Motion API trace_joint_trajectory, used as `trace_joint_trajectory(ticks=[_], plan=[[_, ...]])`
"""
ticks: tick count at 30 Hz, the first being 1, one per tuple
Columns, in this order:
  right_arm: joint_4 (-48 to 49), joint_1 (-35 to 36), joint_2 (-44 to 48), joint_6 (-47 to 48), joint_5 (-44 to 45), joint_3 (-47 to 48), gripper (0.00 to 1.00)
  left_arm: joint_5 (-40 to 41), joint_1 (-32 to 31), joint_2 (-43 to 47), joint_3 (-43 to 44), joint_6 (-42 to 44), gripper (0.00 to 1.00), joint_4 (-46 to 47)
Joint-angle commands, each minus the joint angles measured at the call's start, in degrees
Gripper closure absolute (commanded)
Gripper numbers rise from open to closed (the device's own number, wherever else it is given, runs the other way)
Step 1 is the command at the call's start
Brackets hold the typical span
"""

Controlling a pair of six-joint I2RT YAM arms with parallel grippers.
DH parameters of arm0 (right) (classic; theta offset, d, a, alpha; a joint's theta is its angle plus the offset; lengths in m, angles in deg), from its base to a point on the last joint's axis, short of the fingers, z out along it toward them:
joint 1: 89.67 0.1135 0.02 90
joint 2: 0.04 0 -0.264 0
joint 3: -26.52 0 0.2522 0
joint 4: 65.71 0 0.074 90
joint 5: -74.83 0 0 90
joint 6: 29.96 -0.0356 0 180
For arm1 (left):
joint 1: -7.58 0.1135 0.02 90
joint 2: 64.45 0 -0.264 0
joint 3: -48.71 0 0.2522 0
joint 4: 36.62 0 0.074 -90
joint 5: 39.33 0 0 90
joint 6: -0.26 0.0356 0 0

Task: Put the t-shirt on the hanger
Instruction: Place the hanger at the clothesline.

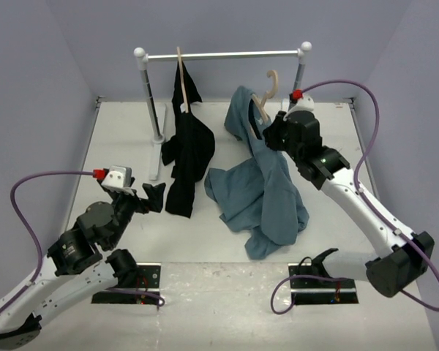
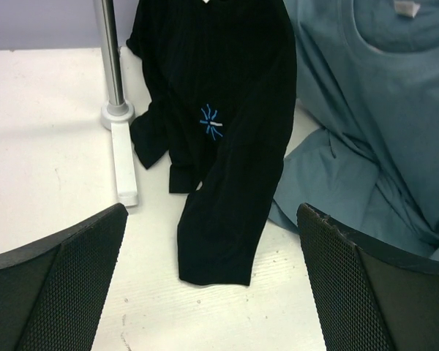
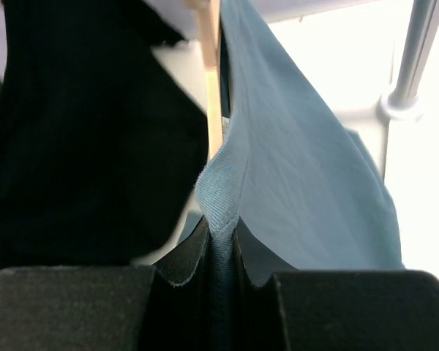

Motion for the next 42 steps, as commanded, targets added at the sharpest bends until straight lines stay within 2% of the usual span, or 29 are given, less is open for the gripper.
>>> trace_joint_trajectory(ticks=[1,9,15,21,29,30,31,32,33,34,37,41,42], plan=[[9.98,0.19,-4.05,1.15,8.97,10.59,1.0,0.16,0.38,-0.94,-0.72,1.56,0.0,2.55],[9.86,0.27,-12.29,4.35,9.09,20.5,1.0,-2.81,3.79,-0.85,-1.67,2.65,0.0,3.98],[5.57,0.19,-20.02,5.83,8.82,28.16,1.0,-4.5,5.17,-0.81,-2.23,2.6,0.0,4.25],[10.9,0.27,-18.42,2.8,6.84,17.3,1.0,-3.61,5.97,-1.4,-2.29,1.66,0.0,3.18],[8.52,0.61,-19.99,1.67,5.8,15.03,1.0,-0.96,7.56,-2.25,-2.1,0.3,0.0,1.93],[9.19,0.74,-18.61,1.38,5.39,13.97,0.91,0.4,8.29,-2.77,-1.99,-1.0,0.0,1.44],[9.42,0.85,-17.61,1.16,4.9,13.43,0.77,1.64,9.03,-3.21,-1.67,-2.08,0.0,0.64],[9.11,0.89,-16.89,0.83,4.49,13.32,0.51,3.2,9.83,-4.07,-1.34,-2.81,0.0,-0.06],[8.27,0.86,-15.91,0.46,3.87,13.42,0.3,4.31,11.51,-5.08,-1.01,-3.7,0.0,-0.59],[7.2,0.8,-14.78,0.14,3.07,13.58,0.18,4.85,13.76,-5.94,-0.63,-4.72,0.0,-1.13],[5.65,0.8,-8.26,0.73,3.02,11.58,0.01,0.79,21.83,-8.26,-0.43,-5.39,0.0,-0.29],[4.44,0.71,4.98,3.54,4.92,5.91,0.01,-10.04,34.87,-8.84,-0.98,-3.86,0.0,2.85],[3.47,0.71,6.44,4.23,5.52,4.59,0.01,-11.18,36.19,-8.81,-1.23,-3.67,0.0,3.23]])
